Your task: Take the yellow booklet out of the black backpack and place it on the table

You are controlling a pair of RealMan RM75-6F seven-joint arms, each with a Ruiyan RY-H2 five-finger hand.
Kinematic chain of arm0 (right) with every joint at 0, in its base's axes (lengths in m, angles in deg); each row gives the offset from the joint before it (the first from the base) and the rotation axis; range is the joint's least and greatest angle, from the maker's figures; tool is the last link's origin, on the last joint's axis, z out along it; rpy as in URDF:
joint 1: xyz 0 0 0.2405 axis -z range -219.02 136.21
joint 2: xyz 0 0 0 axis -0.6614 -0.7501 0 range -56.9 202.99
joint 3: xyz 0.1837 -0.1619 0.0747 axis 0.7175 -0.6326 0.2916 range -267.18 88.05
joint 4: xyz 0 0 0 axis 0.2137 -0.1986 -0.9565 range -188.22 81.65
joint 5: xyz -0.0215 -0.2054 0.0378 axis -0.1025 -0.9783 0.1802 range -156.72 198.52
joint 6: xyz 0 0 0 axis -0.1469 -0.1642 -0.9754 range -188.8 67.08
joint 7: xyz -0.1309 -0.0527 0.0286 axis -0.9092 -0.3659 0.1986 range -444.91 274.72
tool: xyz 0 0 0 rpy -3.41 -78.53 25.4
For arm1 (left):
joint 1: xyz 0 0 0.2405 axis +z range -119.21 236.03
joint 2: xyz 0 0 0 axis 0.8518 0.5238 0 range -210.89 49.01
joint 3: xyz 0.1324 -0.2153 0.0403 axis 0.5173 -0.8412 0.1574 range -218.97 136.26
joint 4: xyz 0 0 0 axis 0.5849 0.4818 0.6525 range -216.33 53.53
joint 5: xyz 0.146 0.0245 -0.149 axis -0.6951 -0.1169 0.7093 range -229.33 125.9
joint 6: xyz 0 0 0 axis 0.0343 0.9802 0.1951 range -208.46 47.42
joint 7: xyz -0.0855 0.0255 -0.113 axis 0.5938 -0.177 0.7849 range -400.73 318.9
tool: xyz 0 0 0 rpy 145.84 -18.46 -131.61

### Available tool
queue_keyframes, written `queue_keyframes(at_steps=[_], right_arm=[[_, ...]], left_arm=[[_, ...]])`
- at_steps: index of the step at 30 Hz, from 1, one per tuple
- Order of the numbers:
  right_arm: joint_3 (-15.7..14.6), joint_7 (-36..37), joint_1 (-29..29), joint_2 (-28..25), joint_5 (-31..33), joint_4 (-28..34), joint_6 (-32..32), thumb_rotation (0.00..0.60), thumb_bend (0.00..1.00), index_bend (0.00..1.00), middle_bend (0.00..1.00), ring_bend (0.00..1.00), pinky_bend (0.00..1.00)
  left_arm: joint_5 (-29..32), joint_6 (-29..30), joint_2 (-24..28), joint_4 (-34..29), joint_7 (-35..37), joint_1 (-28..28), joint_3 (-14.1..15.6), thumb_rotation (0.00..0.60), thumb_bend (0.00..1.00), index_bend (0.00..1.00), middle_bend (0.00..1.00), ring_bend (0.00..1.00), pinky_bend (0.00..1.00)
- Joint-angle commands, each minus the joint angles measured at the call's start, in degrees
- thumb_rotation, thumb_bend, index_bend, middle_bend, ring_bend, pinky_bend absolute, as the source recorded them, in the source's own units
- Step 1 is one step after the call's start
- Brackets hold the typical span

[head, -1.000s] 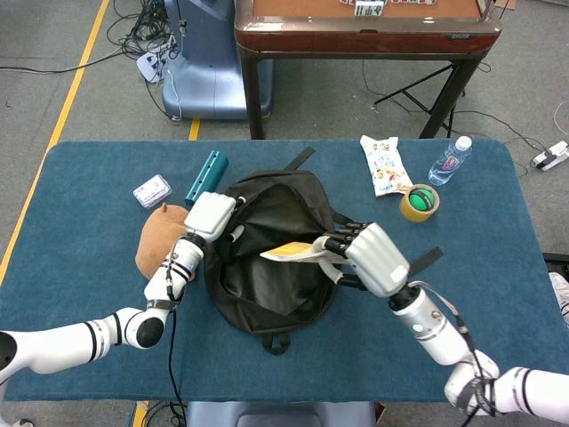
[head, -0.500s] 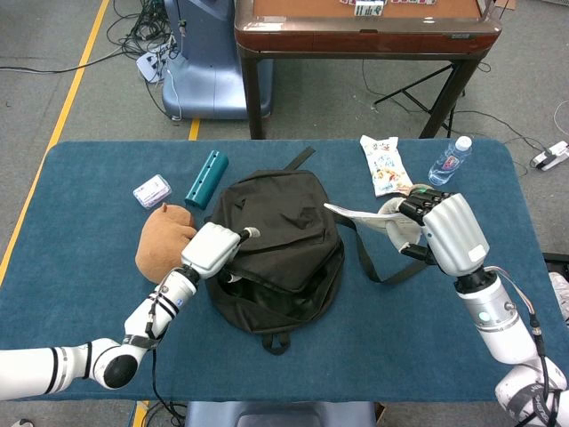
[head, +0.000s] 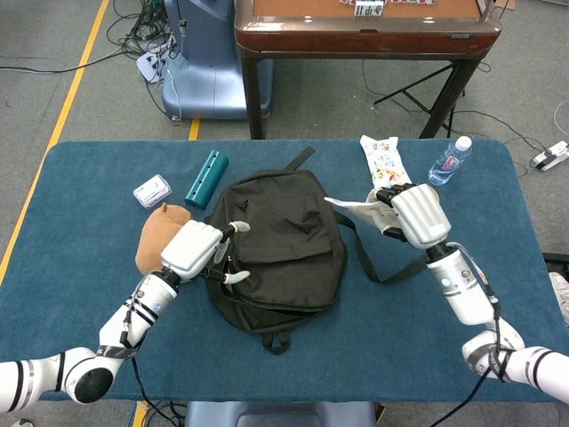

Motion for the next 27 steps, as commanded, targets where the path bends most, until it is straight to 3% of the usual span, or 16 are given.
queue_keyframes(at_steps=[1, 3, 4, 5, 6, 8, 9, 12, 19, 24, 27], right_arm=[[-1.56, 0.53, -1.24, 3.17, 1.39, -2.22, 4.14, 0.6, 0.45, 0.67, 0.55, 0.53, 0.59], [-2.59, 0.55, -1.22, 2.96, 1.49, -1.31, 5.88, 0.6, 0.2, 0.49, 0.43, 0.41, 0.48], [-3.18, -0.04, -1.09, 2.27, 2.02, 0.0, 7.24, 0.6, 0.13, 0.42, 0.39, 0.37, 0.44], [-3.52, -0.43, -0.97, 1.66, 2.26, 1.33, 7.92, 0.6, 0.05, 0.29, 0.3, 0.28, 0.35], [-3.98, -0.52, -0.86, 0.75, 2.47, 2.97, 8.87, 0.6, 0.01, 0.17, 0.22, 0.2, 0.27], [-4.64, -0.69, -0.59, -1.82, 2.99, 7.07, 10.55, 0.6, 0.0, 0.03, 0.08, 0.07, 0.13], [-4.85, -0.74, -0.45, -2.95, 2.98, 8.66, 10.93, 0.6, 0.0, 0.0, 0.04, 0.03, 0.07], [-5.08, -1.14, 0.29, -6.05, 1.94, 12.37, 10.11, 0.6, 0.0, 0.0, 0.0, 0.0, 0.0], [-5.09, 0.62, 3.42, -12.5, -0.51, 17.84, 5.43, 0.6, 0.0, 0.0, 0.0, 0.0, 0.0], [-6.05, 4.1, 6.59, -15.66, -3.32, 18.62, 0.97, 0.6, 0.0, 0.0, 0.06, 0.0, 0.0], [-6.63, 2.52, 8.78, -17.22, -2.92, 18.52, -0.93, 0.6, 0.02, 0.0, 0.1, 0.02, 0.05]], left_arm=[[-1.4, 0.73, 0.43, -0.16, 0.62, 0.85, 0.09, 0.179, 0.16, 0.25, 0.65, 0.62, 0.52], [-1.87, 1.73, 0.02, 0.68, 0.41, 1.24, 0.17, 0.146, 0.16, 0.24, 0.63, 0.59, 0.51], [-1.78, 2.18, -0.24, 1.33, 0.25, 1.45, 0.22, 0.142, 0.16, 0.24, 0.62, 0.58, 0.5], [-1.5, 2.4, -0.44, 1.82, 0.22, 1.57, 0.22, 0.14, 0.16, 0.23, 0.61, 0.56, 0.49], [-1.08, 2.47, -0.63, 2.29, 0.29, 1.67, 0.19, 0.14, 0.16, 0.23, 0.6, 0.55, 0.48], [0.16, 2.11, -0.83, 3.3, 0.5, 1.77, 0.17, 0.136, 0.16, 0.23, 0.57, 0.53, 0.47], [0.7, 1.92, -0.85, 3.74, 0.43, 1.77, 0.19, 0.134, 0.16, 0.22, 0.56, 0.52, 0.46], [2.18, 1.42, -0.97, 5.09, 0.29, 1.88, 0.37, 0.123, 0.16, 0.22, 0.51, 0.48, 0.44], [4.61, 0.81, -0.39, 7.61, 1.19, 3.01, 0.86, 0.121, 0.16, 0.21, 0.44, 0.44, 0.42], [5.05, 0.62, 0.6, 9.0, 2.25, 4.09, 1.15, 0.12, 0.16, 0.21, 0.43, 0.43, 0.41], [4.79, 1.04, 1.26, 9.6, 3.57, 5.22, 1.28, 0.122, 0.15, 0.21, 0.43, 0.43, 0.41]])
